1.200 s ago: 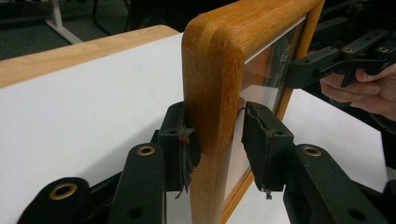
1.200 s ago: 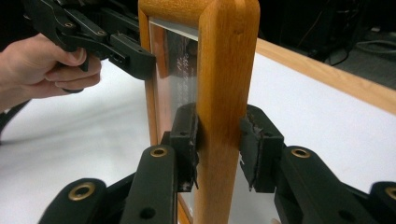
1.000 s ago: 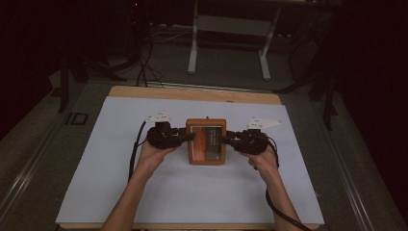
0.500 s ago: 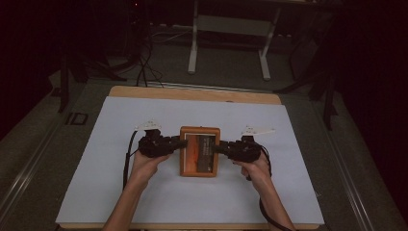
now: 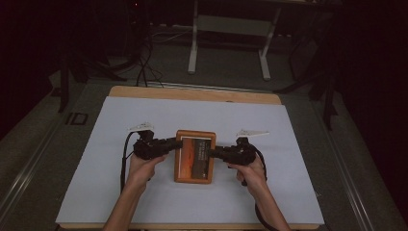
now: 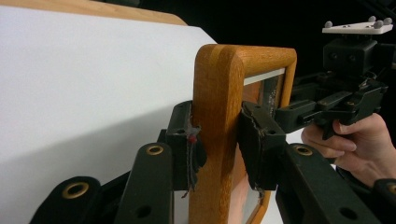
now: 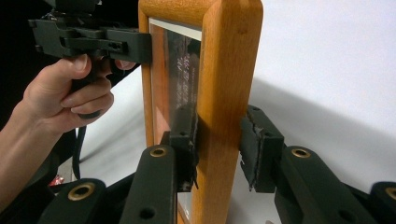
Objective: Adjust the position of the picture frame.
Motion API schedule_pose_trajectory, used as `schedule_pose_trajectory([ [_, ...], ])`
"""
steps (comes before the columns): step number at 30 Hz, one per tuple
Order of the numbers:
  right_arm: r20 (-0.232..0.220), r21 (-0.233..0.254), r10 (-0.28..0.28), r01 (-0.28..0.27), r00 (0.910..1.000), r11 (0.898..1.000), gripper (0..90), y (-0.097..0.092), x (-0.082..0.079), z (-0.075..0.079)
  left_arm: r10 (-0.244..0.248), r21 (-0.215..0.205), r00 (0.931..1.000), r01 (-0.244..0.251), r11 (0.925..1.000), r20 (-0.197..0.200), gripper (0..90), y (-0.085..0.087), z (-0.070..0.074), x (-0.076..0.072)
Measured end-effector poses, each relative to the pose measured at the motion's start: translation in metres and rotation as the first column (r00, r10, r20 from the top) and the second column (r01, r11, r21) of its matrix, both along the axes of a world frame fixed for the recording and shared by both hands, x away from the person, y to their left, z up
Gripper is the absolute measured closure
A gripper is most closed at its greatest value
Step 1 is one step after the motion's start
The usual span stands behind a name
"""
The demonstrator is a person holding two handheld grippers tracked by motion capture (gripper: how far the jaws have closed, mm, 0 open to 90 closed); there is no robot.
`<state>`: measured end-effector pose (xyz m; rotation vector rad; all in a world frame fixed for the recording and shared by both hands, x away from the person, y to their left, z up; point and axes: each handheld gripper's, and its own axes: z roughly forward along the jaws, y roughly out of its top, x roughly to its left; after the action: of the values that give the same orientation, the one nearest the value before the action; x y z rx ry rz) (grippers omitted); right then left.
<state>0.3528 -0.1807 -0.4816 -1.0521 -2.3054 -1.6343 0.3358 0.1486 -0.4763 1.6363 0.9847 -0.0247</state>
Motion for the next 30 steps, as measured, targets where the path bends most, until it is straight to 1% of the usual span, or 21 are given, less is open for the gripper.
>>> schedule_pose_trajectory([
  [3,-0.013,-0.001,-0.003,0.003,0.9999,1.000,68.2,0.001,0.000,-0.001,0.007,-0.007,0.9997,-0.007,0.9999,-0.023,67.5,0.001,-0.003,0.000],
  [10,-0.040,-0.010,0.005,-0.005,0.9992,1.000,68.0,0.002,0.001,-0.008,0.011,0.000,0.9990,-0.011,0.9999,-0.043,67.5,0.001,-0.009,0.000],
  [12,-0.050,-0.007,0.005,-0.005,0.9987,1.000,68.0,0.002,0.002,-0.011,0.013,-0.015,0.9985,-0.014,0.9998,-0.053,67.6,0.003,-0.011,0.001],
  [19,-0.054,-0.007,0.001,-0.001,0.9985,1.000,67.9,0.004,0.004,-0.012,0.017,-0.024,0.9979,-0.019,0.9995,-0.062,67.8,0.004,-0.014,0.004],
  [22,-0.057,-0.010,-0.007,0.006,0.9984,1.000,67.5,0.005,0.006,-0.013,0.029,-0.023,0.9974,-0.030,0.9993,-0.066,67.9,0.004,-0.015,0.005],
  [24,-0.061,-0.010,-0.012,0.011,0.9981,1.000,67.2,0.006,0.007,-0.014,0.041,-0.005,0.9973,-0.041,0.9992,-0.061,67.6,0.002,-0.015,0.005],
  [27,-0.069,-0.014,-0.028,0.027,0.9973,1.000,66.2,0.007,0.009,-0.016,0.052,-0.006,0.9958,-0.053,0.9986,-0.076,67.4,0.003,-0.017,0.008],
  [30,-0.080,-0.028,-0.054,0.052,0.9953,0.998,64.5,0.011,0.010,-0.017,0.063,-0.006,0.9940,-0.064,0.9979,-0.090,66.9,0.003,-0.020,0.011],
])
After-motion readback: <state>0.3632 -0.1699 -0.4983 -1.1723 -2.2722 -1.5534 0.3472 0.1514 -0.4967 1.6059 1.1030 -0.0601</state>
